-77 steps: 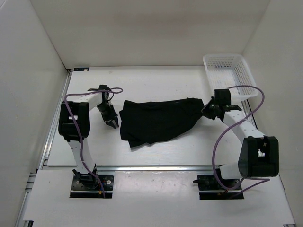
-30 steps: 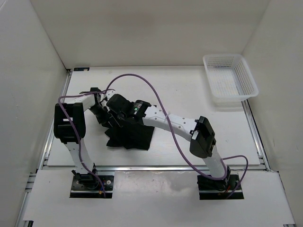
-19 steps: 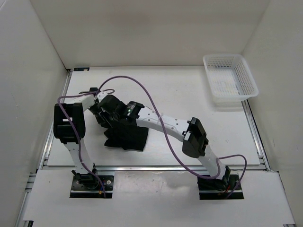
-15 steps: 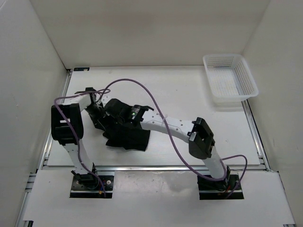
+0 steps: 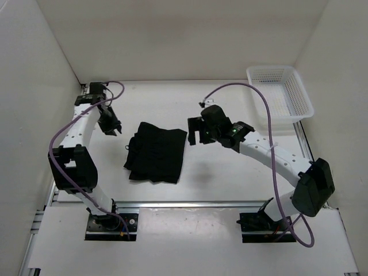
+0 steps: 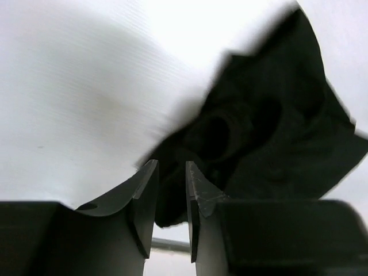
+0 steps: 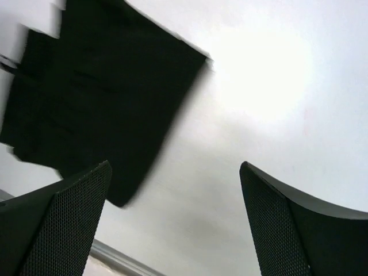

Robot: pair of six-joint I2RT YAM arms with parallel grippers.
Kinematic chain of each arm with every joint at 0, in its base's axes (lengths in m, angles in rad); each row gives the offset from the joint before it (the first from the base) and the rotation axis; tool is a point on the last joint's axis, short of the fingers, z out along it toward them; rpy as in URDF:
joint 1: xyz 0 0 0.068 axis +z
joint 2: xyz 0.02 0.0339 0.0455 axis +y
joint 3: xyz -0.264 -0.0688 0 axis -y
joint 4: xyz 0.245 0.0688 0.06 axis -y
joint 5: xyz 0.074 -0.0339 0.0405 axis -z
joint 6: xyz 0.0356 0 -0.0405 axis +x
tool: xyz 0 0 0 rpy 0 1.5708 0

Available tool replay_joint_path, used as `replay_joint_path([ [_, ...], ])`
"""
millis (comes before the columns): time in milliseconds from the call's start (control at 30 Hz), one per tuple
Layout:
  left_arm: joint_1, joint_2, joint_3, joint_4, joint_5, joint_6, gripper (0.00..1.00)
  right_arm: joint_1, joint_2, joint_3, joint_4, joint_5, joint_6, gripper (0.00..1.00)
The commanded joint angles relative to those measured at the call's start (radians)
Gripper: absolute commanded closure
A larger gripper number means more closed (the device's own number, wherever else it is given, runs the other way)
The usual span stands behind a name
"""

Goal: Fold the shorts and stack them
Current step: Fold the shorts

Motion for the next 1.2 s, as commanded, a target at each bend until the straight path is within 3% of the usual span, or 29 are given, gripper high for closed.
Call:
replay_joint_path([
  [0,-0.112,-0.019,-0.044,-0.048,0.039,0.05,0.64,-0.06,-0.007,-0.118,-0.004,-0.164,0.108,0.04],
  [33,-0.133,-0.019,-0.063,-0.026,0.077,0.063,0.5,-0.084,-0.007,-0.131,-0.004,-0.194,0.109,0.03],
  [133,-0.209,0.022,-0.103,-0.002,0.125,0.086,0.29,-0.1,0.042,-0.143,0.019,-0.33,0.128,0.0],
  [267,-0.246,0.124,-0.138,0.05,0.157,0.086,0.27,-0.1,0.148,-0.112,0.074,-0.432,0.139,0.0],
  [333,-0.246,0.172,-0.138,0.064,0.157,0.074,0.36,-0.109,0.229,-0.088,0.108,-0.485,0.148,0.0],
  [467,-0.246,0.218,-0.112,0.082,0.168,0.064,0.74,-0.129,0.35,-0.053,0.174,-0.557,0.158,0.0],
  [500,-0.246,0.227,-0.112,0.082,0.182,0.064,0.9,-0.129,0.385,-0.036,0.185,-0.593,0.158,0.0],
  [667,-0.237,0.169,-0.054,0.048,0.131,0.055,0.9,-0.129,0.479,0.012,0.226,-0.642,0.167,0.0],
  [800,-0.2,0.1,-0.045,0.027,0.096,0.006,0.9,-0.12,0.53,0.032,0.257,-0.653,0.167,0.06],
  [900,-0.171,0.079,-0.045,0.027,0.084,-0.003,0.9,-0.099,0.562,0.056,0.28,-0.653,0.178,0.16],
  [1000,-0.157,0.092,-0.045,0.027,0.074,-0.003,0.9,-0.089,0.594,0.087,0.28,-0.615,0.205,0.47],
  [1033,-0.157,0.105,-0.045,0.027,0.074,-0.003,0.9,-0.089,0.594,0.096,0.28,-0.604,0.216,0.75],
  [1067,-0.157,0.105,-0.045,0.027,0.074,-0.003,0.9,-0.089,0.594,0.096,0.28,-0.59,0.225,0.87],
  [1100,-0.157,0.119,-0.034,0.027,0.074,-0.003,0.9,-0.089,0.594,0.105,0.263,-0.566,0.225,0.96],
  [1167,-0.157,0.128,-0.034,0.027,0.074,0.006,0.9,-0.102,0.585,0.106,0.239,-0.553,0.213,1.0],
])
